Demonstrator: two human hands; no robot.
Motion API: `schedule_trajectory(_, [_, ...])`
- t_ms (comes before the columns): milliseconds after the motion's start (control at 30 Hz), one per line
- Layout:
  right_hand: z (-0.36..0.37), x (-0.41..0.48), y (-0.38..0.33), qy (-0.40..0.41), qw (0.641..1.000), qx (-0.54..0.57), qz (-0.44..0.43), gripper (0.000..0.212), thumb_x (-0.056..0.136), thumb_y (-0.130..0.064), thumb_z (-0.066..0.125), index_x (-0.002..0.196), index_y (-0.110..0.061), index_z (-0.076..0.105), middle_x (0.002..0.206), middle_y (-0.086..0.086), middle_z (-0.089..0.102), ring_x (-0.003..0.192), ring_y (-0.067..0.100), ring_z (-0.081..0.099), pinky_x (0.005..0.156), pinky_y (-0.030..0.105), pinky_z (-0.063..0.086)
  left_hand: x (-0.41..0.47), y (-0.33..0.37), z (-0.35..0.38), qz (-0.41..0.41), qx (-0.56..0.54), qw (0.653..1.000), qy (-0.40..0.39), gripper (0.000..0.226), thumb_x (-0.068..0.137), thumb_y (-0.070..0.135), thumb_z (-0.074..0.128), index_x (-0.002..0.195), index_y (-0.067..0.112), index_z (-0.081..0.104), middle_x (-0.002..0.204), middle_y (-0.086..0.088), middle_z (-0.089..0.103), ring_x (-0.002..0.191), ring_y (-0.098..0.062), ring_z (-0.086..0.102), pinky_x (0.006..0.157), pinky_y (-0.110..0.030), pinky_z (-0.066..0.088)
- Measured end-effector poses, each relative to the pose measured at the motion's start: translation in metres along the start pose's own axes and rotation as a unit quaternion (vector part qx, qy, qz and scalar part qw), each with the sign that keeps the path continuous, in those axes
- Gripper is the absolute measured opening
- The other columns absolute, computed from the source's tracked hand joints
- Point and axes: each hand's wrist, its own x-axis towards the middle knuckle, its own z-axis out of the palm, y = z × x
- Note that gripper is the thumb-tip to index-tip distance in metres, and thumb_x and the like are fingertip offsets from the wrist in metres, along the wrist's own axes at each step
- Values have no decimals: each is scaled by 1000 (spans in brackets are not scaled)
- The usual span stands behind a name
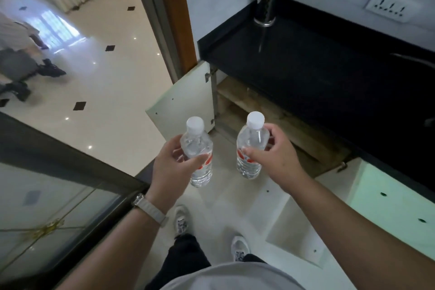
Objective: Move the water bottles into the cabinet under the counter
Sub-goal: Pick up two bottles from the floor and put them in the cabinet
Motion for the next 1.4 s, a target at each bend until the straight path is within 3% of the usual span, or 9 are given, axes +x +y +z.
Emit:
schedule_trajectory(200, [28, 42, -7, 85, 995, -29, 54, 54, 72, -29, 84, 115, -34, 52, 103, -17, 61, 90, 0, 61, 73, 16, 46, 95, -7, -3, -16, 1, 995, -96, 52, 70, 8, 89, 113, 28, 68, 105, 1, 76, 99, -18, 72, 94, -42, 57])
schedule_trajectory(367, [69, 83, -22, 164, 979, -37, 117, 55, 72, -33, 85, 115, -35, 50, 104, -19, 59, 91, 1, 59, 72, 13, 44, 184, -9, -8, -10, 20, 984, -176, 53, 65, 28, 91, 109, 39, 64, 107, 11, 73, 101, -10, 70, 96, -41, 56])
schedule_trajectory(533, [102, 131, -14, 195, 969, -36, 148, 63, 69, -35, 87, 119, -34, 49, 107, -21, 59, 96, 1, 60, 77, 14, 45, 253, -18, -2, -3, 28, 974, -225, 47, 71, 20, 89, 101, 42, 60, 104, 13, 71, 98, -8, 68, 94, -36, 56])
schedule_trajectory(767, [127, 202, 52, 189, 967, -58, 163, 67, 69, -37, 86, 125, -31, 49, 110, -20, 59, 97, 0, 60, 76, 11, 44, 324, -84, 30, -10, 39, 974, -222, 42, 72, 25, 88, 98, 43, 62, 100, 18, 71, 97, -6, 69, 90, -33, 57])
schedule_trajectory(1100, [125, 301, 202, 171, 970, -60, 160, 70, 68, -39, 86, 129, -32, 50, 112, -18, 63, 98, -1, 62, 81, 16, 51, 393, -238, 114, -18, 46, 981, -189, 55, 66, 23, 91, 116, 23, 68, 107, 8, 74, 102, -14, 70, 94, -38, 56])
schedule_trajectory(1167, [118, 319, 226, 171, 973, -54, 147, 67, 68, -36, 86, 126, -31, 53, 110, -16, 66, 97, -1, 64, 82, 19, 54, 404, -258, 134, -8, 37, 982, -185, 58, 63, 25, 93, 115, 23, 67, 107, 7, 74, 101, -12, 71, 89, -30, 56])
schedule_trajectory(1267, [107, 342, 253, 181, 974, -48, 127, 64, 70, -32, 86, 124, -27, 53, 107, -14, 66, 94, -4, 64, 76, 13, 54, 421, -278, 163, 15, 25, 983, -184, 49, 69, 10, 89, 110, 25, 67, 99, 14, 74, 95, -3, 70, 80, -17, 54])
schedule_trajectory(1400, [93, 372, 274, 201, 974, -61, 83, 65, 69, -32, 84, 126, -23, 54, 110, -12, 66, 95, -3, 64, 77, 11, 53, 447, -286, 194, 72, 39, 979, -184, 49, 72, 25, 89, 114, 30, 65, 107, 15, 73, 99, -2, 69, 86, -26, 57])
